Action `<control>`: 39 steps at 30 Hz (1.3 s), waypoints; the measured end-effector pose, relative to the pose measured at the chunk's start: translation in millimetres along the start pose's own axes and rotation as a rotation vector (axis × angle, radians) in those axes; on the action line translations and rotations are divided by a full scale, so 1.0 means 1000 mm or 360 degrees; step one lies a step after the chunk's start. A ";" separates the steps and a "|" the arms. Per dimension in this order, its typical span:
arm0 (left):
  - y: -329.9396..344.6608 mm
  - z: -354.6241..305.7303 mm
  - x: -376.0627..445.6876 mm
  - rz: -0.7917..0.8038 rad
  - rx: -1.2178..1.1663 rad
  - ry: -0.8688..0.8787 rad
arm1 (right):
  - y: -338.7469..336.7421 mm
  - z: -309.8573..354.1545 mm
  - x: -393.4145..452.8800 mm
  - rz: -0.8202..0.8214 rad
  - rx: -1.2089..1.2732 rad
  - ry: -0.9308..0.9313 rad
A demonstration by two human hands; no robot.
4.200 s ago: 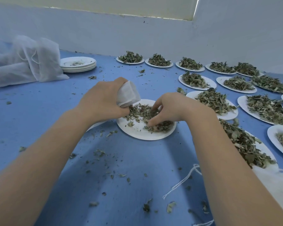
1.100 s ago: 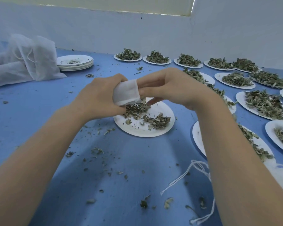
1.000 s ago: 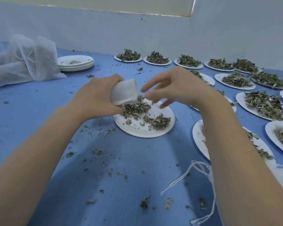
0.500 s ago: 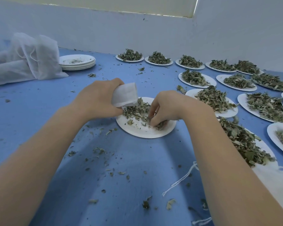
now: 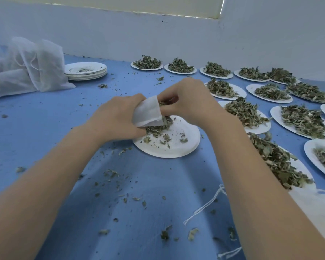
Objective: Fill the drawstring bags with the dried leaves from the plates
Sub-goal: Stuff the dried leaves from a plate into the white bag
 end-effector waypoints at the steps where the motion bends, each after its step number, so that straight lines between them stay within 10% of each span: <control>1: 0.000 0.001 0.000 -0.0022 -0.0088 -0.0018 | 0.001 0.001 0.000 0.0009 0.0043 -0.0011; 10: -0.001 0.008 0.000 -0.0072 -0.0375 -0.0082 | 0.003 0.002 -0.006 0.0390 0.0520 0.0008; 21: -0.005 0.005 0.000 -0.0127 -0.0454 -0.0030 | 0.009 0.000 0.003 -0.0201 0.0642 0.0084; 29: -0.008 0.006 -0.001 -0.0113 -0.0469 -0.0030 | 0.000 -0.010 -0.008 0.0341 0.0992 0.0041; 39: -0.012 -0.006 0.000 -0.0091 -0.0308 0.0071 | 0.004 0.010 -0.002 -0.0068 0.0332 -0.0047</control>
Point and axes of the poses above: each hand's wrist, its own x-axis towards the middle knuckle, its own y-axis out of the palm, z = x × y, the point moved 3 cm from there along x, towards the middle knuckle, and after that the axes turned 4 degrees about -x, right-handed, at the moved point
